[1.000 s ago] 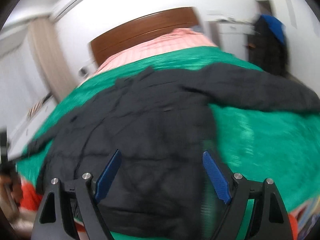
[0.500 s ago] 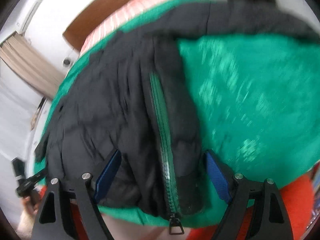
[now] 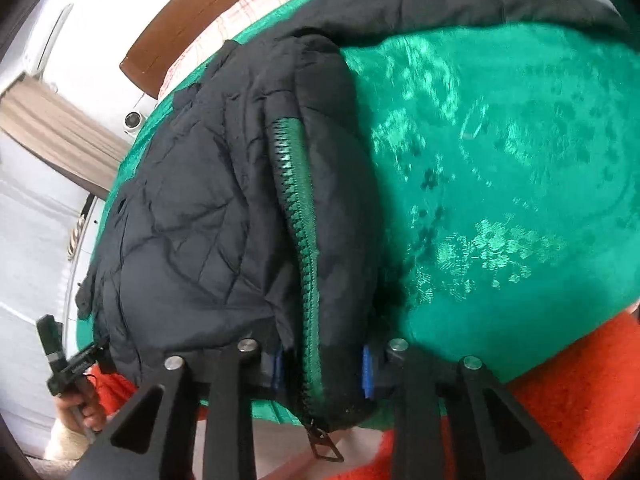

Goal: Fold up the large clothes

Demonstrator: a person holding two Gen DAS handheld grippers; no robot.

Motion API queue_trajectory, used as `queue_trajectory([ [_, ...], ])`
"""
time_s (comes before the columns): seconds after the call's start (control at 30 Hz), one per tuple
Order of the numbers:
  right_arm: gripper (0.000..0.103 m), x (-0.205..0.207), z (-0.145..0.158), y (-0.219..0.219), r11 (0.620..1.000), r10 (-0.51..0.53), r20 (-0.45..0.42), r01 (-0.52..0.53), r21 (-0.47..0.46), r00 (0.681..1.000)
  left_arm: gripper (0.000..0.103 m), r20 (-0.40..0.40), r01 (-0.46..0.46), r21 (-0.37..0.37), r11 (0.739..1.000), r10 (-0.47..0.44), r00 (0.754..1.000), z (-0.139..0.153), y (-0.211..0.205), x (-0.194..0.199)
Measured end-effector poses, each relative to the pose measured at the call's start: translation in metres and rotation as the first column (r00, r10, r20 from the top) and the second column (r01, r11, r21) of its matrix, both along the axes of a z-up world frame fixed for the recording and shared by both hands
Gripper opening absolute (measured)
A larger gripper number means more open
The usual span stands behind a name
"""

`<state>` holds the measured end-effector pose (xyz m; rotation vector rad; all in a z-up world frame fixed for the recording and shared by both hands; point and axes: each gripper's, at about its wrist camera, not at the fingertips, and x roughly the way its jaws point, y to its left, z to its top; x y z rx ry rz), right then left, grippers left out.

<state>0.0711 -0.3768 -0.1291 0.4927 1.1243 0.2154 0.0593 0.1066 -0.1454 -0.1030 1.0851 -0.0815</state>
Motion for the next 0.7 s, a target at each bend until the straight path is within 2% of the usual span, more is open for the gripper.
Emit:
queue_trajectory([
  [0.07,0.046,-0.007,0.009,0.001,0.999,-0.02,0.016,0.021,-0.027,1.0,0.079,0.012,-0.01,0.003,1.0,0.01,1.0,0.007,-0.002,-0.004],
  [0.13,0.065,-0.02,0.023,-0.002,0.994,-0.06,0.059,0.065,-0.09,0.996,0.08,0.047,-0.027,0.011,1.0,0.026,0.999,0.019,0.0,-0.011],
  [0.27,0.073,-0.04,0.052,-0.009,0.969,-0.126,0.174,0.159,-0.189,0.977,0.098,0.186,-0.1,0.008,0.995,0.097,0.978,0.055,0.007,-0.016],
  [0.4,0.077,-0.045,0.069,-0.005,0.931,-0.138,0.282,0.221,-0.29,0.95,0.101,0.289,-0.219,-0.018,0.976,0.214,0.933,0.083,0.023,-0.008],
  [0.5,0.081,-0.044,0.07,-0.008,0.925,-0.143,0.309,0.238,-0.296,0.94,0.102,0.312,-0.287,-0.028,0.958,0.281,0.908,0.087,0.035,0.0],
  [0.6,0.084,-0.046,0.071,-0.014,0.924,-0.158,0.311,0.252,-0.288,0.937,0.102,0.327,-0.342,-0.026,0.939,0.331,0.885,0.078,0.05,0.001],
  [0.7,0.089,-0.052,0.075,-0.018,0.918,-0.181,0.333,0.28,-0.28,0.925,0.102,0.362,-0.402,0.025,0.915,0.366,0.857,0.063,0.065,-0.001],
])
